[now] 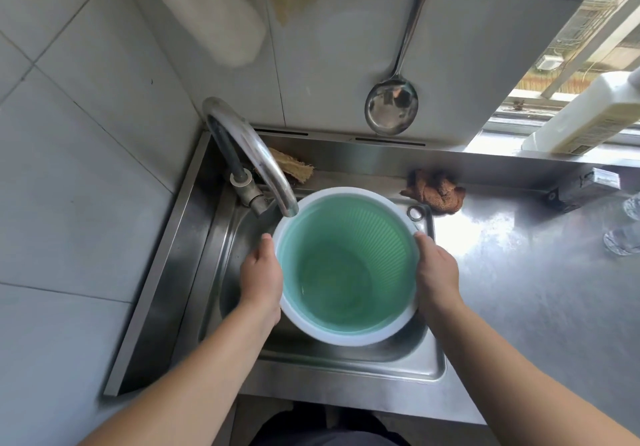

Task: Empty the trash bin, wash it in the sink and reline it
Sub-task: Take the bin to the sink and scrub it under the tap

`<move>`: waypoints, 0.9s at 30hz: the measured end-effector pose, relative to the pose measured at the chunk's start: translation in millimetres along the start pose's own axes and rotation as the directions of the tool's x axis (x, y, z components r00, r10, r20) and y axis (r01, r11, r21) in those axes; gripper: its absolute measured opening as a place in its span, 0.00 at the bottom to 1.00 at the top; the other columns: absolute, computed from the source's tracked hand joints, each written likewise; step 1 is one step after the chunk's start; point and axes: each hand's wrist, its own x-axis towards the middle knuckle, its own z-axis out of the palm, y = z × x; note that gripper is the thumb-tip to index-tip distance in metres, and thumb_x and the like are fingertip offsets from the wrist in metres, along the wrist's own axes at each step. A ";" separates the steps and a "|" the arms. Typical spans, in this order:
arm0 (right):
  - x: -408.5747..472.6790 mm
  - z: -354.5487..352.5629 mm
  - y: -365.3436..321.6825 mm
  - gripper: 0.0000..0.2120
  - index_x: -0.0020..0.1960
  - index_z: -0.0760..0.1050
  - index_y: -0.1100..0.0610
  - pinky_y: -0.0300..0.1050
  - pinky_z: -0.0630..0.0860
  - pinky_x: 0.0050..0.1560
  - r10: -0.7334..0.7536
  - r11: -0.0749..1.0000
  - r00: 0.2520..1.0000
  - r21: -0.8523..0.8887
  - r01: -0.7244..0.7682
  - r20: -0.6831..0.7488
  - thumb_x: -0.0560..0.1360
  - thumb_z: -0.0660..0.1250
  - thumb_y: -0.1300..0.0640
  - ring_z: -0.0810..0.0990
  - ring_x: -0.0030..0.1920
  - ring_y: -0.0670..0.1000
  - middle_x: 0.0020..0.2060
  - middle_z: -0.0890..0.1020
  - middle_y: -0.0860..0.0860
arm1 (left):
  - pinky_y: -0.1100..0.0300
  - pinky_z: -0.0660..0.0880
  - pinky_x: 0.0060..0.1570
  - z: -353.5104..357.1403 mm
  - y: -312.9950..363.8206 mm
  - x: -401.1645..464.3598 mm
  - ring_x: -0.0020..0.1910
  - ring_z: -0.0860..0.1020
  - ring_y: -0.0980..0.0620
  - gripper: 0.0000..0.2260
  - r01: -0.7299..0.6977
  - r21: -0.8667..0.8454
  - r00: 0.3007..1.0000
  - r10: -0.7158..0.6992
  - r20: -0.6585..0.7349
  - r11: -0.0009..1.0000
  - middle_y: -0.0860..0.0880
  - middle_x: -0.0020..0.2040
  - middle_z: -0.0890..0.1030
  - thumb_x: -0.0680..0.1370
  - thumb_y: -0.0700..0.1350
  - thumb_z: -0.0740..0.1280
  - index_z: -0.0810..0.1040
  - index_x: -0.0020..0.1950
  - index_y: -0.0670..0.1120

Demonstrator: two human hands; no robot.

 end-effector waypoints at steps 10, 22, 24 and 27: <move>8.0 -9.2 6.8 0.30 0.45 0.76 0.69 0.45 0.73 0.33 0.046 0.999 0.999 -0.003 -0.046 0.018 0.67 0.65 0.40 0.76 0.30 0.50 0.32 0.78 0.54 | 0.51 0.82 0.42 4.2 -16.2 -6.1 0.44 0.84 0.45 0.19 0.070 0.009 0.997 -0.070 0.017 0.998 0.47 0.45 0.86 0.82 0.58 0.58 0.82 0.51 0.47; -1.0 13.0 4.2 0.27 0.48 0.79 0.65 0.48 0.74 0.37 0.104 0.994 0.993 0.031 -0.106 0.060 0.70 0.62 0.40 0.79 0.36 0.54 0.39 0.82 0.60 | 0.39 0.81 0.54 -9.4 8.8 5.7 0.50 0.83 0.39 0.21 0.040 0.036 0.999 -0.039 -0.016 0.999 0.44 0.51 0.85 0.79 0.62 0.59 0.81 0.55 0.48; 3.5 1.2 6.8 0.27 0.46 0.79 0.65 0.47 0.75 0.36 0.112 0.994 0.993 0.011 -0.112 0.028 0.70 0.63 0.40 0.79 0.35 0.54 0.36 0.82 0.58 | 0.45 0.82 0.49 0.6 3.2 -0.3 0.49 0.83 0.41 0.20 0.061 0.032 0.998 -0.061 0.013 0.998 0.44 0.51 0.85 0.81 0.60 0.59 0.81 0.57 0.47; 10.9 -5.8 2.0 0.26 0.45 0.79 0.66 0.44 0.74 0.32 0.099 0.995 0.995 0.009 -0.098 -0.009 0.70 0.64 0.41 0.78 0.33 0.52 0.34 0.81 0.55 | 0.53 0.80 0.40 10.4 2.8 -4.2 0.45 0.83 0.43 0.18 0.080 0.029 0.996 -0.081 0.024 0.996 0.44 0.48 0.85 0.82 0.58 0.58 0.81 0.54 0.47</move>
